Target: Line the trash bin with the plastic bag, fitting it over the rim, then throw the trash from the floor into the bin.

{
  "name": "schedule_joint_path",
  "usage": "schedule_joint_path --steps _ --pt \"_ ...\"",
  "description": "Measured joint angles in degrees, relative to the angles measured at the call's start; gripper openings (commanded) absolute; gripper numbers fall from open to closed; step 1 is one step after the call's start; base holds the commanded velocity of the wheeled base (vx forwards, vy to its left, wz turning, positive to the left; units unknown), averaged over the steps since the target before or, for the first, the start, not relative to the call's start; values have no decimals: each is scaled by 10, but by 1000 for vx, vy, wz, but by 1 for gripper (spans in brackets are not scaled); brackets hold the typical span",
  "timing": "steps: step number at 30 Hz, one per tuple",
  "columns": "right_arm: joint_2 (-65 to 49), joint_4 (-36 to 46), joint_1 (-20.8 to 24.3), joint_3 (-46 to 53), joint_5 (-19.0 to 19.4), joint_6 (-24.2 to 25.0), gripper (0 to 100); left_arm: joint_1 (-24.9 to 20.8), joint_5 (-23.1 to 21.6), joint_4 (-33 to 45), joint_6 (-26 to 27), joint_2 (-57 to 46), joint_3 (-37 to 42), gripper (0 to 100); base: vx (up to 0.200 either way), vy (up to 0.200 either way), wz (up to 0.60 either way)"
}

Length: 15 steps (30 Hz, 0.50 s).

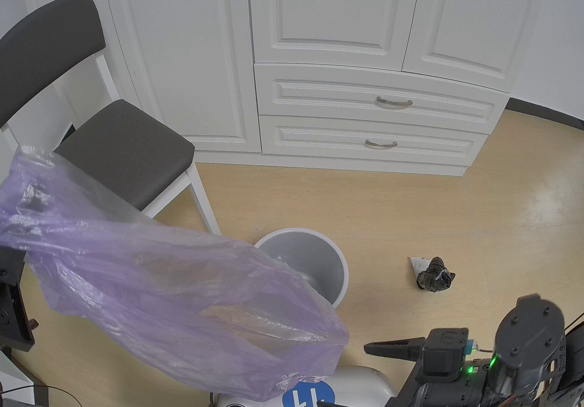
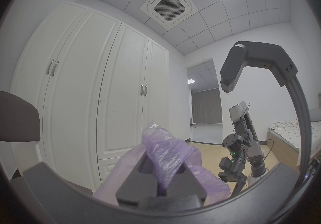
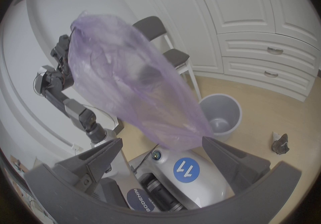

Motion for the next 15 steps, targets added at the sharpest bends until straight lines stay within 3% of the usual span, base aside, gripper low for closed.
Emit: schedule_joint_path --steps 5,11,15 --pt "34 -59 8 10 -1 4 100 0 -2 -1 1 -9 -1 0 0 0 0" --pt "67 -194 -25 24 -4 -3 100 0 -2 0 1 -19 -3 0 0 0 0" --pt "59 -209 -46 39 -5 -34 100 0 -2 0 1 -23 -4 0 0 0 0"
